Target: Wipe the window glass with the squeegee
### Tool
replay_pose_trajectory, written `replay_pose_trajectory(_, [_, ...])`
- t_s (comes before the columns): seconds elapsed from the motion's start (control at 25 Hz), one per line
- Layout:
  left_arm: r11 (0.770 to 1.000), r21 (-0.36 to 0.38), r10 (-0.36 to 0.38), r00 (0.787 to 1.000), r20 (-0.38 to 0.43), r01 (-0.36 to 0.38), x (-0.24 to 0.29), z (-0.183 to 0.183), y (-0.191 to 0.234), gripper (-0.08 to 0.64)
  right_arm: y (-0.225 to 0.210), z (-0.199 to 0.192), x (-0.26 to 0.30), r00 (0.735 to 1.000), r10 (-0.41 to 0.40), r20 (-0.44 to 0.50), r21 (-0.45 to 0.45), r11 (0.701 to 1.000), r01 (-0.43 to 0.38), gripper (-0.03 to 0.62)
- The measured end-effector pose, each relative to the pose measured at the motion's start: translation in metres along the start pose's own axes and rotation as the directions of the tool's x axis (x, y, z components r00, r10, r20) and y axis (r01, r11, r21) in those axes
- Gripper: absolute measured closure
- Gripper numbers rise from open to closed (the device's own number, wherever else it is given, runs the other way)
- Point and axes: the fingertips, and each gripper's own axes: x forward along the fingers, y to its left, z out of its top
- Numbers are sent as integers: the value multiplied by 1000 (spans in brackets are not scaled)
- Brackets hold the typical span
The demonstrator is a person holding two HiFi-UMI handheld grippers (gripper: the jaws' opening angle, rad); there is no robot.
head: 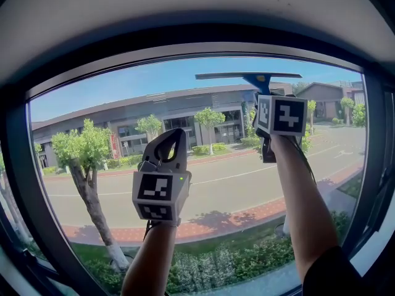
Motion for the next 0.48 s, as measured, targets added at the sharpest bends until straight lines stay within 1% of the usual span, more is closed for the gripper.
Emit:
replay_pose_trajectory(0.12, [1000, 13, -13, 1000, -2, 13, 3, -4, 0, 558, 0, -4, -4, 1000, 1, -6, 2, 1000, -1, 457])
replay_pose_trajectory(0.24, [1000, -14, -13, 1000, -7, 13, 2, -6, -4, 558, 0, -8, -6, 1000, 4, -15, 4, 1000, -4, 457])
replay_pose_trajectory(0.36, [1000, -19, -19, 1000, 9, 19, 1, -9, -6, 558, 0, -15, -11, 1000, 9, -25, 2, 1000, -9, 457])
replay_pose_trajectory(0.48, [995, -93, -26, 999, -20, 24, -5, -14, -11, 558, 0, -25, -17, 999, 10, -34, -3, 1000, -10, 457])
